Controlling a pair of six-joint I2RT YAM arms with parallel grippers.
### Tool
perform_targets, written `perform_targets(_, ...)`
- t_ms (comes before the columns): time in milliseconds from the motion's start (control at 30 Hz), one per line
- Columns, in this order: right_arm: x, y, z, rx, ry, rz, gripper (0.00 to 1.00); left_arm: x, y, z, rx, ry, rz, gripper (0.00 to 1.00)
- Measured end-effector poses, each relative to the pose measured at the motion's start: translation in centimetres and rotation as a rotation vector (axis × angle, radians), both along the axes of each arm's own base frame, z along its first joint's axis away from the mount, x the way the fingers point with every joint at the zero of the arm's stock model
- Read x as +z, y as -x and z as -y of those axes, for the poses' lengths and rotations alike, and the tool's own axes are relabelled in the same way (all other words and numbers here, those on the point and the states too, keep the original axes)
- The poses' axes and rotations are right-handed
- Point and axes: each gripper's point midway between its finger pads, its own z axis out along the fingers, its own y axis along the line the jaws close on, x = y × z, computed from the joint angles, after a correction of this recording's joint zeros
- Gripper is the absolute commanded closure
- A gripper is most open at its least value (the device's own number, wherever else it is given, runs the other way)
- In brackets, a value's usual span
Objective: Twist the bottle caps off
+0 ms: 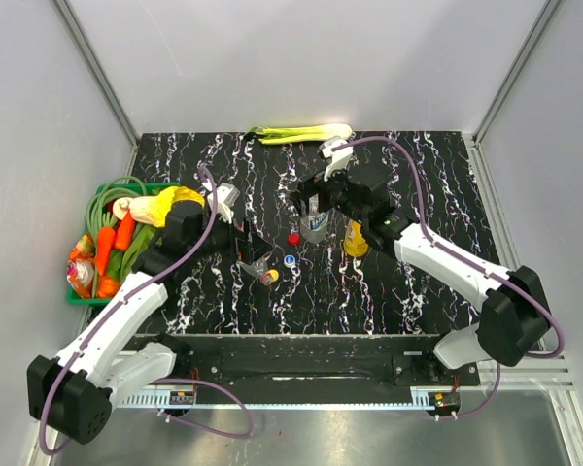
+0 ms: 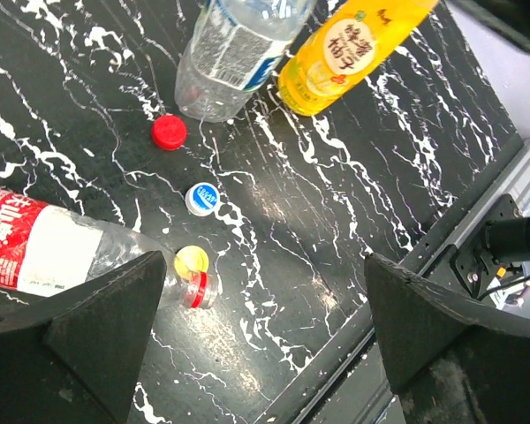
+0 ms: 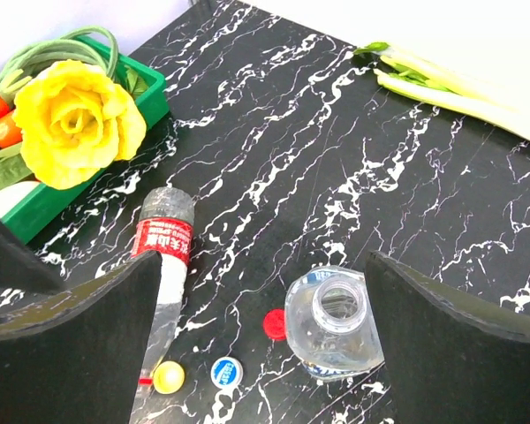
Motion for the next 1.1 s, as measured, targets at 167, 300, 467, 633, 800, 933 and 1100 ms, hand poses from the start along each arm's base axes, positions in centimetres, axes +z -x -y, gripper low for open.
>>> perform_targets(167, 0.6, 0.7, 0.0, 0.019, 0.006, -0.037, 0.00, -2.1, -1.5, -0.5, 0.065, -0.014, -0.092, 0.01)
perform_targets(300, 1.3, 0.8, 0.8, 0.003, 0.008, -0.060, 0.00, -2.6, -3.3, -2.0, 0.159, -0.022, -0.153, 0.01)
perform_targets(467, 3.2, -0.2, 4.7, -0.091, -0.044, -0.084, 0.00, -0.5, -5.5, -4.0, 0.280, -0.046, -0.142, 0.01)
perform_targets(633, 6.6, -1.1, 10.4, -0.229, -0.135, -0.061, 0.00, 2.6, -6.8, -5.2, 0.364, -0.065, -0.077, 0.01)
perform_targets(800, 11.0, 0.4, 13.3, -0.290, -0.206, 0.029, 0.00, 4.5, -6.7, -7.3, 0.462, -0.092, -0.006, 0.01)
perform_targets(933, 13.4, 2.3, 15.2, -0.337, -0.244, 0.097, 0.00, 7.5, -5.7, -8.9, 0.518, -0.083, 0.107, 0.01)
perform_targets(1100, 14.2, 3.8, 17.5, -0.420, -0.260, 0.146, 0.00, 10.8, -4.5, -10.3, 0.565, -0.052, 0.260, 0.01)
